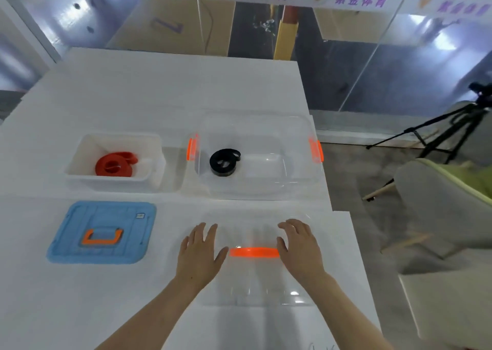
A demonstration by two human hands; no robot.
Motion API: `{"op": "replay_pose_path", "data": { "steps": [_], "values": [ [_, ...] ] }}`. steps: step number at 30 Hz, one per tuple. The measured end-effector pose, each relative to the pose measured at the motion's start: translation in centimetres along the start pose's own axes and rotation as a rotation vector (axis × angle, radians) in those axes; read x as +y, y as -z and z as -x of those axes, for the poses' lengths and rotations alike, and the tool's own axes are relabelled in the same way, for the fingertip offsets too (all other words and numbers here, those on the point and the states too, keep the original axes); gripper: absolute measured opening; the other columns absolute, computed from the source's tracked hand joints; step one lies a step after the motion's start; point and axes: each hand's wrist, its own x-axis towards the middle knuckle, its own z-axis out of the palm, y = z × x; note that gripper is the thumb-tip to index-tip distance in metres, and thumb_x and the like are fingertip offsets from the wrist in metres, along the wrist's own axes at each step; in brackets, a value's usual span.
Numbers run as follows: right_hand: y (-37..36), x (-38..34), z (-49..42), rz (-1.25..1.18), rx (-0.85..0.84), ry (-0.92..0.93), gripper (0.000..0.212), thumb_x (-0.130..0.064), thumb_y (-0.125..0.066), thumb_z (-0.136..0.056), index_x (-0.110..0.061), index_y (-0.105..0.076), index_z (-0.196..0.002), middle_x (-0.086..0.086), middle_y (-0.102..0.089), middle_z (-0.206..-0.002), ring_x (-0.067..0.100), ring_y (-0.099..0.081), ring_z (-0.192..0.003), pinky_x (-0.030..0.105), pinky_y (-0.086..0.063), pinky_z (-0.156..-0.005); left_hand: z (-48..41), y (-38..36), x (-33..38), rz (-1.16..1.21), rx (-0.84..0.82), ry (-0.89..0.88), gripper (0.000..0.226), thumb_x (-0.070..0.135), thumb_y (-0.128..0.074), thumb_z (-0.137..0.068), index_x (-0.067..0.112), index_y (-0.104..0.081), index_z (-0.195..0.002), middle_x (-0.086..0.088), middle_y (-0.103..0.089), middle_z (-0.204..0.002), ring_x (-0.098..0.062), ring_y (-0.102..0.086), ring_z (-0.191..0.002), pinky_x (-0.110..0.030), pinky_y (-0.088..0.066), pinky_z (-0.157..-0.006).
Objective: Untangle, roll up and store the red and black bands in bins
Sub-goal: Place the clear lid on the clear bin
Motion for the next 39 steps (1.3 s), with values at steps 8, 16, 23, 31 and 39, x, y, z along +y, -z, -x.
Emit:
{"op": "replay_pose_path", "data": {
  "steps": [8, 16, 23, 31, 39],
  "values": [
    [-3.8, 4.6, 4.0, 0.046, -0.365, -0.381, 0.082, -0.07, -0.065, -0.091, -0.038, -0.034, -0.159, 0.019, -0.01, -0.175, 0.037, -0.015, -0.162, 0.055, -0.037, -0.121, 0.7, -4.1, -2.4, 0.181, -0.302, 0.256, 0.101, 0.066, -0.065, -0.089, 0.025, -0.011, -0.164, -0.016, -0.006, -0.168, -0.038, -0.012, -0.155, -0.049, -0.034, -0.118],
    [-4.6, 4.8, 5.0, -0.105, -0.232, -0.581, 0.075, -0.063, -0.076, -0.084, -0.04, -0.048, -0.15, 0.017, -0.018, -0.172, 0.038, -0.018, -0.157, 0.049, -0.039, -0.119, 1.3, -5.0, -2.2, 0.32, -0.337, 0.256, 0.106, 0.058, -0.072, -0.088, 0.022, -0.008, -0.165, -0.015, -0.003, -0.169, -0.037, -0.001, -0.156, -0.047, -0.022, -0.123],
    [-4.5, 4.9, 6.5, -0.157, -0.243, -0.602, 0.076, -0.065, -0.078, -0.077, -0.039, -0.053, -0.143, 0.006, -0.043, -0.147, 0.035, -0.034, -0.142, 0.047, -0.047, -0.11, 2.0, -5.1, -2.7, 0.366, -0.344, 0.286, 0.112, 0.064, -0.074, -0.083, 0.027, -0.006, -0.165, -0.017, -0.005, -0.167, -0.039, -0.006, -0.153, -0.048, -0.022, -0.122],
    [-1.3, 3.0, 10.0, -0.143, -0.113, -0.578, 0.08, -0.075, -0.074, -0.078, -0.044, -0.051, -0.148, 0.014, -0.031, -0.165, 0.038, -0.026, -0.151, 0.051, -0.035, -0.121, 6.1, -3.3, -2.3, 0.553, -0.174, 0.312, 0.107, 0.067, -0.075, -0.081, 0.033, -0.016, -0.164, -0.014, -0.012, -0.17, -0.037, -0.008, -0.154, -0.057, -0.023, -0.123],
    [4.0, 0.3, 12.1, -0.204, 0.14, -0.51, 0.077, -0.072, -0.078, -0.077, -0.047, -0.053, -0.146, 0.016, -0.029, -0.166, 0.039, -0.025, -0.15, 0.057, -0.03, -0.122, 9.9, 3.1, -0.2, 0.576, 0.076, 0.134, 0.099, 0.068, -0.071, -0.083, 0.038, -0.019, -0.162, -0.004, 0.0, -0.172, -0.029, 0.0, -0.156, -0.057, -0.018, -0.125]
  ]
}}
